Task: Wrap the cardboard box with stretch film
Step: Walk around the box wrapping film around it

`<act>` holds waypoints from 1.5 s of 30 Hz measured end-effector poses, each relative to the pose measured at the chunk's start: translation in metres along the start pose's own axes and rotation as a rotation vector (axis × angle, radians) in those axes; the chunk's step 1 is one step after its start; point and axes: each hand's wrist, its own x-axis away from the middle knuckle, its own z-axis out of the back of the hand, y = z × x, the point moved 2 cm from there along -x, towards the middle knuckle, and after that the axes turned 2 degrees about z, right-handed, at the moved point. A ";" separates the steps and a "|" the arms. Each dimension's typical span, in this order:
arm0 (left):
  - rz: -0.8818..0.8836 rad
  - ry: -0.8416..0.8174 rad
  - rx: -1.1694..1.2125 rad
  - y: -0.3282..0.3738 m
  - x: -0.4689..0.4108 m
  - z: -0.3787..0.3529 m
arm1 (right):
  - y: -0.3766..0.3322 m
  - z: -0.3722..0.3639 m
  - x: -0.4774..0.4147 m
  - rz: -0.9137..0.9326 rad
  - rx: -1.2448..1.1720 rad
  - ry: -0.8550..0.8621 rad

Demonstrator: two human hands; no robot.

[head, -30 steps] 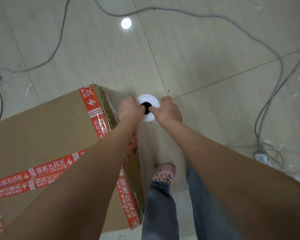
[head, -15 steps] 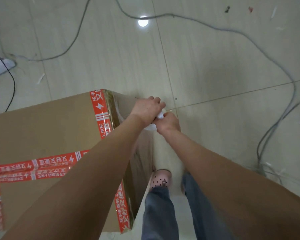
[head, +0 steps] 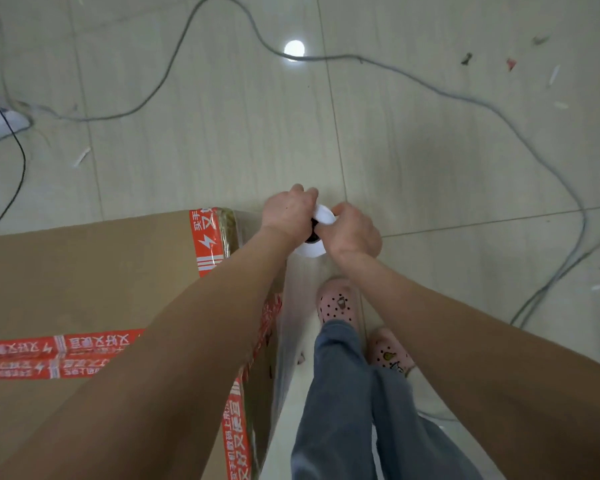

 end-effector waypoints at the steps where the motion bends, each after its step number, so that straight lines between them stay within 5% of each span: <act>1: 0.044 0.004 0.041 -0.005 -0.004 0.002 | -0.006 0.003 -0.003 0.016 -0.004 0.015; 7: 0.351 -0.068 0.249 -0.040 -0.022 0.019 | -0.029 0.005 -0.017 -0.073 -0.199 -0.154; 13: 0.117 -0.083 0.090 -0.050 -0.034 0.027 | -0.043 -0.018 -0.019 -0.231 -0.457 -0.193; 17: -0.089 -0.146 0.033 -0.047 -0.051 0.026 | -0.049 -0.017 -0.023 -0.177 -0.386 -0.175; 20: -0.087 -0.118 -0.033 -0.050 -0.056 0.025 | -0.055 -0.012 -0.031 -0.088 -0.233 -0.156; 28: 0.271 -0.090 0.298 -0.097 -0.061 0.035 | -0.094 -0.011 -0.047 0.020 -0.234 -0.081; 36: 0.562 -0.081 0.596 -0.163 -0.063 0.030 | -0.145 -0.042 -0.057 -0.010 -0.254 -0.300; 45: 0.453 -0.054 0.386 -0.178 -0.067 0.036 | -0.180 -0.049 -0.066 0.099 -0.060 -0.306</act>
